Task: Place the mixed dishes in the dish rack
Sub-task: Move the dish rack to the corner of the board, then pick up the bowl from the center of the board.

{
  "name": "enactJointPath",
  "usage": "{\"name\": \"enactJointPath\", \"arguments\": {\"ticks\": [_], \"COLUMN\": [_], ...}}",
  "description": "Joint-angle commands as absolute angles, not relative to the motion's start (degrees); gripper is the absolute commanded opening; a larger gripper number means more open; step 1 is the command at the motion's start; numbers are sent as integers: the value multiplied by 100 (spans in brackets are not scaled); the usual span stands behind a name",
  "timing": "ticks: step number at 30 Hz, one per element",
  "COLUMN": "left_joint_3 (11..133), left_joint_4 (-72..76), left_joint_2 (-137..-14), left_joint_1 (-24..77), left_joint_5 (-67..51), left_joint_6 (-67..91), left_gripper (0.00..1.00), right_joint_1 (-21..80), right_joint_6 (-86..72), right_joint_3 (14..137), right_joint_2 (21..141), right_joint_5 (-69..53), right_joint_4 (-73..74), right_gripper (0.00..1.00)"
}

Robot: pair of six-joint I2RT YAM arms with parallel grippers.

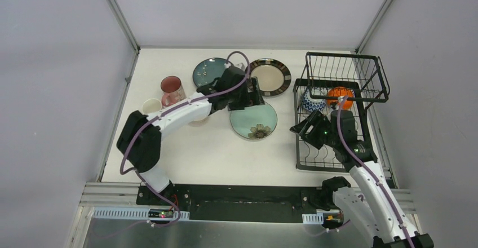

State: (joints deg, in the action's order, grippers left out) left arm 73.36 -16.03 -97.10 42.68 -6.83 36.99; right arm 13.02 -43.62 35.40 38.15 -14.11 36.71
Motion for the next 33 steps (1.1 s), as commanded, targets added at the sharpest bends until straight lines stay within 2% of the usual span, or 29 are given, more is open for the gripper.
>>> {"name": "enactJointPath", "arguments": {"ticks": [1,4,6,10,13,18,22,24,28,31,33], "left_joint_3": [7482,7759,7902,8019,8030,8055,8166,8125,8009,7944,7868], "left_joint_4": [-3290,-4014,-4400,-4944,-5112,-5028,-4994,-4992,-4992,-5018,-5056], "left_joint_2": [-9108,-9027,-9060,-9203,-9424,-9813,-10140,-10232,-10291,-10217,-10016], "left_joint_1": [3831,3525,3318,2910,2765,2620,2619,2619,2619,2619,2619], "left_joint_5": [506,1072,1047,909,885,491,172,290,225,74,12], "left_joint_6": [2639,2157,1836,1446,1278,1202,1167,1190,1169,1099,1064], "left_gripper": [99,99,99,91,83,63,56,49,28,4,0], "right_joint_1": [1937,2303,2504,2797,2950,3087,3115,3164,3232,3250,3252], "right_joint_6": [-4232,-4192,-4113,-3932,-3893,-3890,-3842,-3824,-3872,-3946,-4024], "right_joint_3": [3644,3731,3725,3772,3776,3710,3725,3742,3718,3741,3768], "right_joint_2": [3950,4069,4109,4260,4315,4294,4444,4450,4325,4264,4254], "right_joint_5": [-846,-584,-362,-103,-38,-55,-137,-165,-172,-192,-212], "right_joint_4": [3334,3211,3070,2986,2923,2715,2750,2777,2745,2711,2698], "right_gripper": [66,66,66,65,65,65,65,65,66,66,67]}}
